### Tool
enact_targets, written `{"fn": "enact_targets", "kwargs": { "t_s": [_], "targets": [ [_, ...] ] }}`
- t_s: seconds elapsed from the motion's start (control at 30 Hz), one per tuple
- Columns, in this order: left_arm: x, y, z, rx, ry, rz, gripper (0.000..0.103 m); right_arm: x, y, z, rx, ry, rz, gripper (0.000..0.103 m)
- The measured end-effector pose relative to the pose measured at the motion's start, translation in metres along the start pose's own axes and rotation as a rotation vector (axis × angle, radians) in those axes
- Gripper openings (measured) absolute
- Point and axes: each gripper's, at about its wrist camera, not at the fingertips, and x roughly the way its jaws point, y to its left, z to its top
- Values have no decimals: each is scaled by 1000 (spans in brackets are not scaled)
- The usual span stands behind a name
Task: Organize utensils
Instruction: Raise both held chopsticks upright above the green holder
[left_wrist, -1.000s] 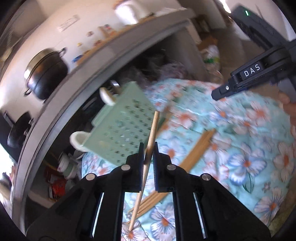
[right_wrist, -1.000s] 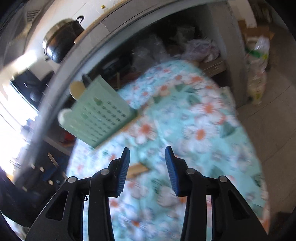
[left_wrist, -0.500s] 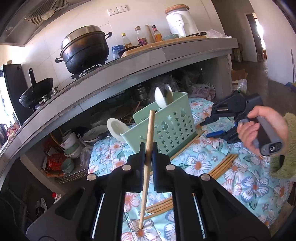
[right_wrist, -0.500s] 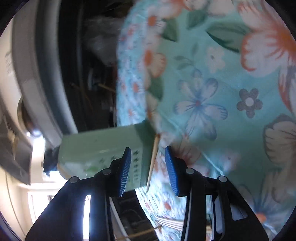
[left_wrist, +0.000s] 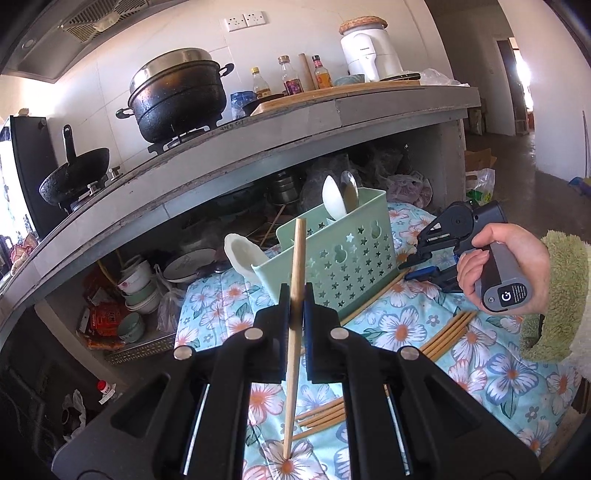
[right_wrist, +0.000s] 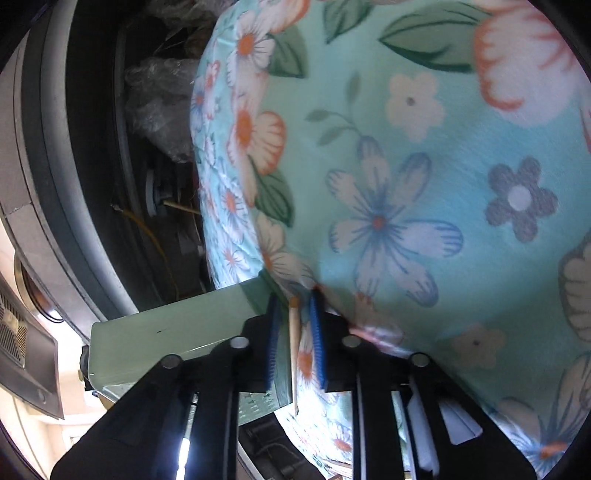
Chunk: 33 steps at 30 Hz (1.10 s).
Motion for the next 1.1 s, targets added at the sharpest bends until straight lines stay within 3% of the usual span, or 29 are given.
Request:
{"fn": "enact_targets", "kwargs": {
  "t_s": [0.07, 0.2, 0.33, 0.57, 0.7, 0.9, 1.1],
  "targets": [
    [-2, 1, 0, -2, -1, 2, 6, -2, -5, 2, 11, 0, 12, 6],
    [-7, 5, -2, -15, -5, 10, 5, -9, -6, 2, -21, -12, 38, 6],
    [-11, 16, -2, -40, -2, 30, 5, -33, 9, -7, -147, -47, 58, 6],
    [-10, 59, 2, -200, 31, 27, 5, -116, 69, -55, -610, -210, 70, 6],
    [-11, 88, 11, -285, 15, 56, 5, -157, 89, -86, -815, -274, 67, 6],
    [-19, 129, 37, -440, -72, 25, 5, -199, 96, -110, -954, -353, 74, 6],
    [-18, 165, 81, -648, -262, -164, 5, -220, 95, -122, -992, -393, 90, 6]
  ]
}}
